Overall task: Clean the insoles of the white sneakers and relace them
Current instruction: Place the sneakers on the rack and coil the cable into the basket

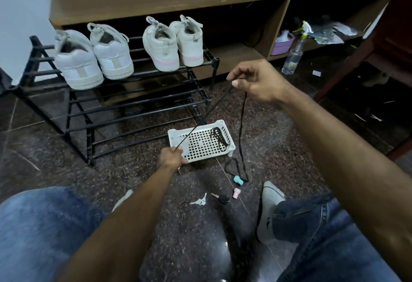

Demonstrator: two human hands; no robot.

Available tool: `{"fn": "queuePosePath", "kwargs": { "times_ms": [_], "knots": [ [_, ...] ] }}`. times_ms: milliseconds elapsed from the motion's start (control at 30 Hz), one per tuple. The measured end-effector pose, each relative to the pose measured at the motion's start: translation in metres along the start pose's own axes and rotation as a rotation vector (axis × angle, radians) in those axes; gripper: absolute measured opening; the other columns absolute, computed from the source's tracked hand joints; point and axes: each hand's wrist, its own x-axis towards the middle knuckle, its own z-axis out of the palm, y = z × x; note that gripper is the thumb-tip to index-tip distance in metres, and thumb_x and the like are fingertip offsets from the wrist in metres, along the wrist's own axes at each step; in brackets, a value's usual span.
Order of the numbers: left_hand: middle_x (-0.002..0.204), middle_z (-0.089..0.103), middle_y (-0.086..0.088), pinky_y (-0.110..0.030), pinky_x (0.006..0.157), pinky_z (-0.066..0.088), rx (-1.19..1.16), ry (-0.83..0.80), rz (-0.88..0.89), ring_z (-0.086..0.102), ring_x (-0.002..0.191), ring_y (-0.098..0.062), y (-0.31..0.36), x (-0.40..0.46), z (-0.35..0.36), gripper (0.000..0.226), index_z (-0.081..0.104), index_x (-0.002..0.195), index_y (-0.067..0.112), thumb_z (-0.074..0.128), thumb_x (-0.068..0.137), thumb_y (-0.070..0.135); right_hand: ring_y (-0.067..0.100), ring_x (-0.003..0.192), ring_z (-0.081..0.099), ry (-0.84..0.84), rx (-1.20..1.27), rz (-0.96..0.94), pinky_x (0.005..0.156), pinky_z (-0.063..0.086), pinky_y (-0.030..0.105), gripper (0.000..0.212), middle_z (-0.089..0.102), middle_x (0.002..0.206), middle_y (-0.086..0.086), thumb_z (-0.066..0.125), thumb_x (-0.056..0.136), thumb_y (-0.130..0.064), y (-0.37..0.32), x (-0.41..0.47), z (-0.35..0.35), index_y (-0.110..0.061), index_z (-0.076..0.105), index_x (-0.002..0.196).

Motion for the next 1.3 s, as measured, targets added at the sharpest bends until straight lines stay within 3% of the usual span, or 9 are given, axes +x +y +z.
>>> {"fn": "queuePosePath", "kwargs": {
  "times_ms": [100,200,367,467,567,700,833,1033,1300],
  "knots": [
    [0.054,0.068,-0.005,-0.035,0.065,0.051,0.028,0.018,-0.111,0.061,0.059,-0.024,-0.023,0.004,-0.004,0.028,0.069,0.093,-0.001,0.056,0.097,0.023,0.01,0.07,0.053,0.014,0.007,-0.046,0.069,0.048,0.033,0.009,0.062,0.078,0.002,0.066,0.088,-0.015,-0.01,0.002,-0.006,-0.018,0.071,0.096],
    [0.071,0.073,-0.011,-0.044,0.082,0.055,0.085,0.005,-0.152,0.07,0.082,-0.032,-0.032,0.004,-0.002,0.021,0.074,0.087,0.002,0.064,0.089,0.02,0.002,0.063,0.05,0.005,0.055,-0.058,0.062,0.043,0.023,0.01,0.06,0.074,-0.006,0.069,0.086,-0.016,-0.02,0.005,-0.006,-0.021,0.07,0.094],
    [0.114,0.068,-0.014,-0.034,0.095,0.05,0.106,-0.14,0.207,0.064,0.107,-0.028,0.034,-0.035,0.014,0.038,0.062,0.122,0.005,0.071,0.086,0.014,-0.005,0.049,0.048,-0.09,0.094,-0.078,0.05,0.035,0.008,0.01,0.058,0.066,-0.007,0.07,0.086,-0.006,-0.037,0.003,0.009,-0.011,0.07,0.095],
    [0.107,0.066,0.0,-0.017,0.089,0.048,-0.032,-0.196,0.559,0.061,0.096,-0.008,0.095,-0.073,0.018,0.036,0.059,0.124,0.011,0.069,0.089,0.014,-0.005,0.049,0.048,-0.13,0.065,-0.083,0.052,0.036,0.01,0.011,0.059,0.067,-0.006,0.071,0.085,-0.009,-0.045,0.003,0.02,-0.013,0.071,0.096],
    [0.078,0.061,0.008,-0.025,0.067,0.047,-0.135,-0.204,0.74,0.054,0.067,0.001,0.134,-0.093,0.018,0.007,0.063,0.092,0.019,0.059,0.096,0.015,-0.004,0.048,0.049,-0.149,0.052,-0.074,0.051,0.038,0.012,0.012,0.061,0.067,-0.004,0.071,0.085,-0.009,-0.047,0.005,0.025,-0.013,0.07,0.096],
    [0.059,0.053,-0.017,-0.039,0.053,0.039,-0.012,-0.136,0.847,0.044,0.054,-0.019,0.142,-0.081,0.005,0.044,0.057,0.069,0.006,0.052,0.095,0.04,-0.004,0.047,0.049,-0.146,0.059,-0.046,0.049,0.036,0.009,0.013,0.062,0.068,-0.002,0.071,0.085,-0.009,-0.046,0.005,0.017,-0.013,0.07,0.097],
    [0.084,0.073,-0.01,-0.036,0.079,0.052,-0.042,-0.131,0.749,0.067,0.084,-0.02,0.136,-0.072,-0.01,0.019,0.073,0.095,0.016,0.055,0.098,0.022,-0.006,0.049,0.05,-0.179,-0.013,-0.035,0.051,0.037,0.008,0.014,0.062,0.072,0.0,0.071,0.086,-0.011,-0.05,0.002,0.003,-0.013,0.071,0.1],
    [0.081,0.07,0.01,-0.015,0.069,0.046,-0.071,-0.092,0.607,0.061,0.072,0.012,0.115,-0.067,-0.014,0.017,0.072,0.105,0.014,0.057,0.097,0.016,-0.006,0.048,0.052,-0.14,0.006,-0.096,0.049,0.04,0.008,0.017,0.057,0.07,-0.003,0.068,0.088,-0.004,-0.061,0.002,-0.015,-0.002,0.068,0.104],
    [0.12,0.067,-0.009,-0.027,0.1,0.046,-0.094,-0.099,0.516,0.061,0.111,-0.014,0.1,-0.064,-0.01,0.027,0.066,0.117,-0.004,0.055,0.097,0.011,0.006,0.051,0.05,-0.083,0.083,-0.207,0.045,0.045,0.015,0.02,0.054,0.071,0.012,0.069,0.086,-0.002,-0.085,0.01,-0.023,-0.001,0.067,0.106]
  ]
}}
